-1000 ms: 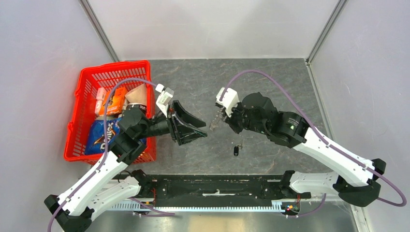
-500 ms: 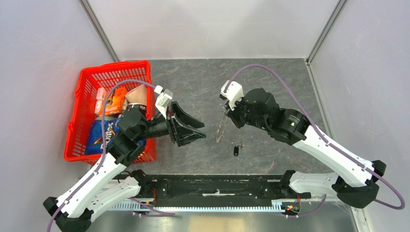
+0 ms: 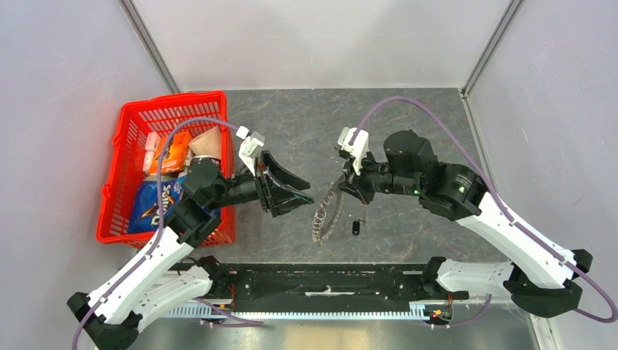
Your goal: Put the keys on the keyring
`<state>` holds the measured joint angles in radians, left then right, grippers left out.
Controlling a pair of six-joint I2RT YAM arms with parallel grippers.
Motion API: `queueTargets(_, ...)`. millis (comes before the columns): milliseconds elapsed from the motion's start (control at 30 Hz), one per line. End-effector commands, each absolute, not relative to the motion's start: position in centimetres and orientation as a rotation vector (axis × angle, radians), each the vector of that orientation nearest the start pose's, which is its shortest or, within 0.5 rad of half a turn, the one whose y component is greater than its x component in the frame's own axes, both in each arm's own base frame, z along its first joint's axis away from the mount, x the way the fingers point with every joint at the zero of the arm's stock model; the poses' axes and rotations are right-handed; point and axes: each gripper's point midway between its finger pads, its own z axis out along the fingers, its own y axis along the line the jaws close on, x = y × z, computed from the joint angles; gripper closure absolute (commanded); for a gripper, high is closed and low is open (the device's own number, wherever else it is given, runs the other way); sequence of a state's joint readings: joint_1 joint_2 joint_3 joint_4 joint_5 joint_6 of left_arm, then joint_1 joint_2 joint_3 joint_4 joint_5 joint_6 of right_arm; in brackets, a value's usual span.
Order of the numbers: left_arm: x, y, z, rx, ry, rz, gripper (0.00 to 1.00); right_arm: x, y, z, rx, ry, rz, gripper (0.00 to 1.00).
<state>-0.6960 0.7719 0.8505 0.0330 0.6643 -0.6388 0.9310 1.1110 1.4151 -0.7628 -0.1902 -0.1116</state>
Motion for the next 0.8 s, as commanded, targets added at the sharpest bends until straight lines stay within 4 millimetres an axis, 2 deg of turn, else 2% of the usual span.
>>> queueTargets(0,12.5,-27.2,39.3,0.685,1.452,-1.523,0.29,14.2,26.7,39.1,-1.142,1.618,0.827,1.00)
queueTargets(67,12.2,-27.4,39.8,0.692,1.433,-1.553,0.29,16.2,25.3,39.1,-1.036,1.678,0.698,1.00)
queueTargets(200,11.7,-27.4,40.8,0.702,1.385,-1.596,0.29,13.1,26.7,38.9,-1.169,1.657,0.885,1.00)
queueTargets(267,11.8,-27.6,41.0,0.703,1.375,-1.611,0.29,13.2,26.8,38.9,-1.157,1.652,0.889,1.00)
queueTargets(533,12.0,-28.6,41.9,0.719,1.327,-1.672,0.32,11.6,27.6,40.4,-1.174,1.614,1.011,1.00)
queueTargets(667,11.9,-28.7,42.2,0.727,1.301,-1.691,0.34,11.5,27.9,40.7,-1.155,1.618,1.039,1.00)
queueTargets(767,11.6,-28.6,42.3,0.739,1.283,-1.708,0.39,11.7,28.3,40.8,-1.115,1.642,1.060,1.00)
